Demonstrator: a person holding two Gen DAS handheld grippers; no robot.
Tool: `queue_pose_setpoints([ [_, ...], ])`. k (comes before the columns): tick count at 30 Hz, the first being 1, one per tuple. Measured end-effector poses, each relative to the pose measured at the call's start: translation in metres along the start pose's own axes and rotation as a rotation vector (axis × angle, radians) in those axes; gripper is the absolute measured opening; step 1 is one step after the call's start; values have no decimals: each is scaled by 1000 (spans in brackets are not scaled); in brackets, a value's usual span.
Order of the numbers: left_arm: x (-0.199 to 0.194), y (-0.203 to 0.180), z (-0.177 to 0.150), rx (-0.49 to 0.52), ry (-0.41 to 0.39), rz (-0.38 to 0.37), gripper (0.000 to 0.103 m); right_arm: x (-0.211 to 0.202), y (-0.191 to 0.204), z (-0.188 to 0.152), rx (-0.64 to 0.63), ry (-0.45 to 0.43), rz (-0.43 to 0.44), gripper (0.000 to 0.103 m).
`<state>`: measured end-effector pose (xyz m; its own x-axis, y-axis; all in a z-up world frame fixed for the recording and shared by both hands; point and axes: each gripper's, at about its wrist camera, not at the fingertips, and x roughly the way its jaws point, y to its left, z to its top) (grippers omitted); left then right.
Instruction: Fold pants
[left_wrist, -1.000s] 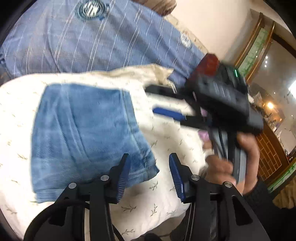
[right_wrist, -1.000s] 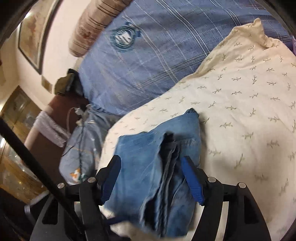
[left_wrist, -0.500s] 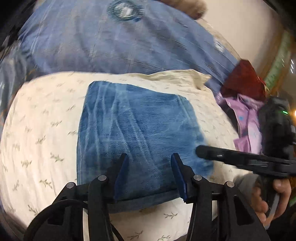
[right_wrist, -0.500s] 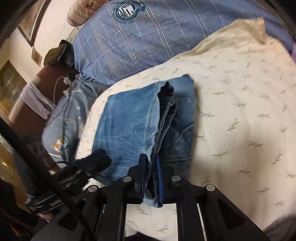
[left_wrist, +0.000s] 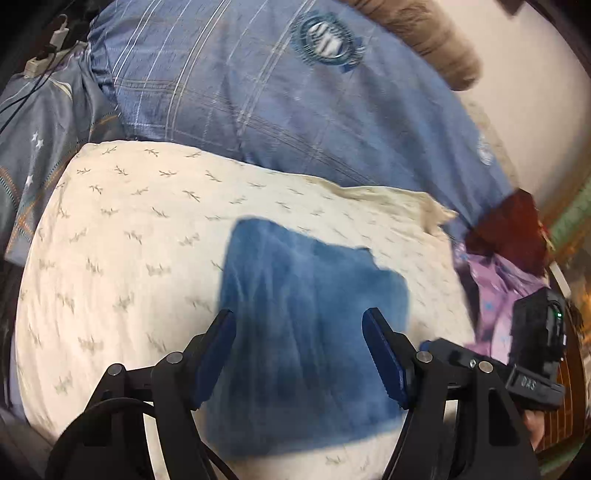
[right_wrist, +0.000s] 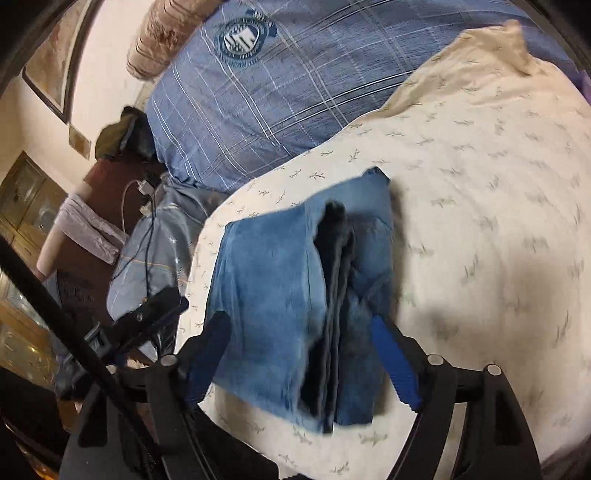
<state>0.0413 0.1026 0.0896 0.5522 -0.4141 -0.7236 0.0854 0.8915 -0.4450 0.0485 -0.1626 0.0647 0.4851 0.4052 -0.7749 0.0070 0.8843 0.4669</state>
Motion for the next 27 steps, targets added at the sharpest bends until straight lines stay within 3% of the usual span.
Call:
queue_pose_setpoints([
  [2, 24, -1, 24, 20, 63, 33, 71, 19, 3, 26, -7, 57, -74, 82],
  [5, 65, 10, 53, -3, 116, 5, 69, 47, -10, 49, -7, 118, -131, 82],
  [8, 95, 36, 45, -68, 167, -80, 69, 62, -38, 41, 43, 111, -74, 82],
  [11, 119, 46, 48, -134, 203, -117, 64, 68, -60, 35, 136, 135, -3, 81],
  [15, 139, 44, 58, -125, 200, -116, 64, 78, -62, 44, 150, 144, 61, 63],
  [16, 143, 46, 58, -137, 198, -115, 61, 81, -61, 46, 147, 146, 55, 61],
  [17, 146, 48, 58, -141, 203, -118, 49, 85, -59, 47, 137, 147, 50, 58],
  [20, 130, 42, 57, -121, 194, -157, 26, 81, -52, 47, 108, 133, 30, 44],
  [22, 114, 35, 56, -127, 172, -183, 22, 71, -41, 48, 77, 106, 20, 36],
  [27, 93, 8, 87, -160, 119, -256, 22, 21, -21, 76, 33, 6, -3, 36],
])
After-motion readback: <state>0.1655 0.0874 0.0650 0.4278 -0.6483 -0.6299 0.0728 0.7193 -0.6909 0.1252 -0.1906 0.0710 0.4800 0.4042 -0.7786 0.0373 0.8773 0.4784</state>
